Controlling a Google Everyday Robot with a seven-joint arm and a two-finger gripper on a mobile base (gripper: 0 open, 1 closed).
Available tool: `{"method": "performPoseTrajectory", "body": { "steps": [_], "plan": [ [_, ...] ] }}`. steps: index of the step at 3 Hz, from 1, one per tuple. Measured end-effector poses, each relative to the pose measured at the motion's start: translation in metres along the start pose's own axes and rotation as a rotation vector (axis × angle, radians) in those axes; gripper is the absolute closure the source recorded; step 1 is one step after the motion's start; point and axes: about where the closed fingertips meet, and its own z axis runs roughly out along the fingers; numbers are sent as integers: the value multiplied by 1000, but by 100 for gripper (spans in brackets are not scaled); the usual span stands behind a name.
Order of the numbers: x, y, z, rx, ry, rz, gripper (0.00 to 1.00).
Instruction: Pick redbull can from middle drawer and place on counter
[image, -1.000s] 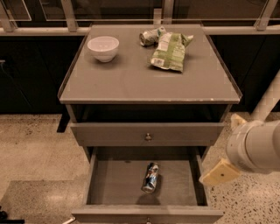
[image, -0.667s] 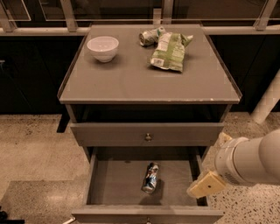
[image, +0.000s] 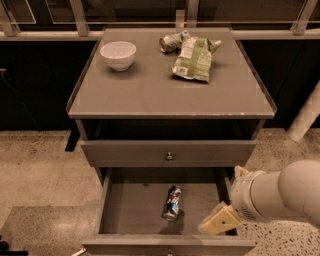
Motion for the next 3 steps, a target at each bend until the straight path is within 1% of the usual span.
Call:
{"method": "performPoseTrajectory", "body": {
  "steps": [1, 2, 3],
  "plan": [
    [1, 0, 0, 17, 4, 12, 0],
    [6, 14, 23, 51, 10, 45, 0],
    [10, 8, 45, 122, 1, 54, 0]
  ]
}}
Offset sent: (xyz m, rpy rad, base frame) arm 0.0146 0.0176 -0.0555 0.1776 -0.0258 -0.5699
